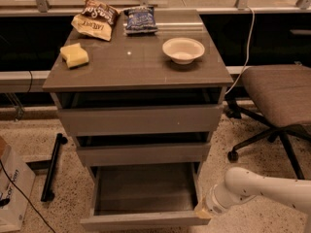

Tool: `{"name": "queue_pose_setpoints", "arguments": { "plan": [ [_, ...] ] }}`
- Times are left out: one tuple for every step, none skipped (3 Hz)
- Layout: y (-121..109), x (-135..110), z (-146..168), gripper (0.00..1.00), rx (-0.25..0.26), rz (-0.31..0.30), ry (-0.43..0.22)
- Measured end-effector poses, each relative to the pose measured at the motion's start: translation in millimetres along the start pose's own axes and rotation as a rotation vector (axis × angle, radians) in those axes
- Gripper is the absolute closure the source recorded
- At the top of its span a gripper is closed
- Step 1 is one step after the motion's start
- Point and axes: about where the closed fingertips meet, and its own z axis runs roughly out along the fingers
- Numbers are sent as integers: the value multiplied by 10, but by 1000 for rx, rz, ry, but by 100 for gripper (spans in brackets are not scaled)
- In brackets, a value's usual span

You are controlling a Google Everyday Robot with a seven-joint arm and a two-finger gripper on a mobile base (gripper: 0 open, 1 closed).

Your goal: Close bottom drawer

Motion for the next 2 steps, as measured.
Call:
{"name": "queue_pose_setpoints", "arguments": {
  "plan": [
    [-127,166,456,100,-30,54,-15],
    [-222,360,927,100,-75,124,0]
  ]
}}
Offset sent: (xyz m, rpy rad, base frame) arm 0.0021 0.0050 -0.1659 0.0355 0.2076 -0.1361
